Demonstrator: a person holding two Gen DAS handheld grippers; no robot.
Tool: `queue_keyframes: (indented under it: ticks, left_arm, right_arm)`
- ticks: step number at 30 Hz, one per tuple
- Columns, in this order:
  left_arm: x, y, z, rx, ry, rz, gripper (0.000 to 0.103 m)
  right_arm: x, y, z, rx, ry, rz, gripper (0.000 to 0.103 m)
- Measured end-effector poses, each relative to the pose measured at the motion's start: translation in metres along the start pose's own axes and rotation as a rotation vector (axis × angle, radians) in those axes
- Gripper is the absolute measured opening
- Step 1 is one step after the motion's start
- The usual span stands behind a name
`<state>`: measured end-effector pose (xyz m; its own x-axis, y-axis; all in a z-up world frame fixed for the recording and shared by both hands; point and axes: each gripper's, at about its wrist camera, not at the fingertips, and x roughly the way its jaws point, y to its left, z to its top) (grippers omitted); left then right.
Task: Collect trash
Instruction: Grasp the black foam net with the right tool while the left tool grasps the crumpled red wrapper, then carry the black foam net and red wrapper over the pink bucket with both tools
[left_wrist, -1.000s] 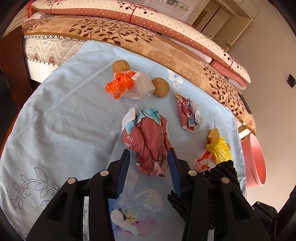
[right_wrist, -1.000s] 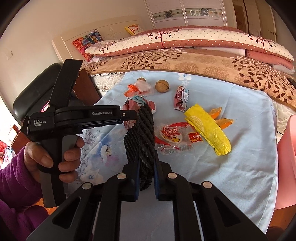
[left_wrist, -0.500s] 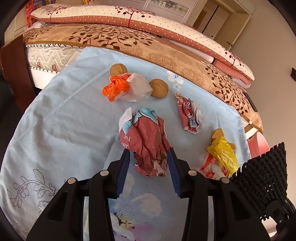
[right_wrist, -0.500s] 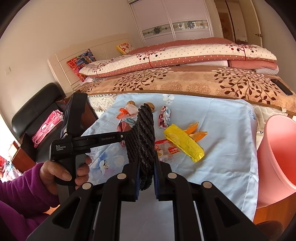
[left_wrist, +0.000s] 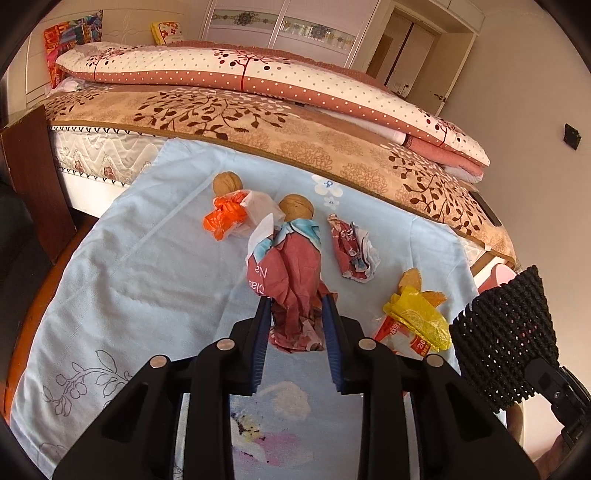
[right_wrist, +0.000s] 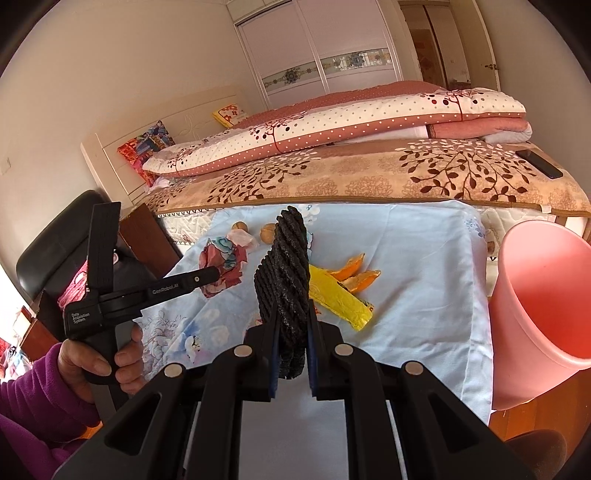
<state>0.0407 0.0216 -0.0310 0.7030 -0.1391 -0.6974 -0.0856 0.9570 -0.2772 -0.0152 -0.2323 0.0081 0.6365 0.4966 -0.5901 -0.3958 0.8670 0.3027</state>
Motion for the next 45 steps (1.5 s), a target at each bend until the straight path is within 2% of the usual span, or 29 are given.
queue_keyframes:
  ticks: [11,19,33,45]
  left_arm:
    - [-0.031,-0.049,0.008,0.116,-0.096,-0.08,0.028]
    - [-0.035,-0.094,0.01,0.199,-0.118,-0.156,0.028]
    - [-0.018,-0.185,-0.001,0.34,-0.104,-0.295,0.028]
    - [0.006,-0.253,-0.019,0.456,-0.063,-0.369,0.028]
  right_arm:
    - [-0.019,-0.031,0.004,0.077,-0.073,-0.069,0.011]
    - [-0.039,-0.061,0.005,0.13,-0.136,-0.159,0.011]
    - [-0.079,-0.123,0.001,0.257,-0.237,-0.306,0.011]
    - [-0.093,-0.166,-0.01,0.328,-0.27,-0.417,0.011]
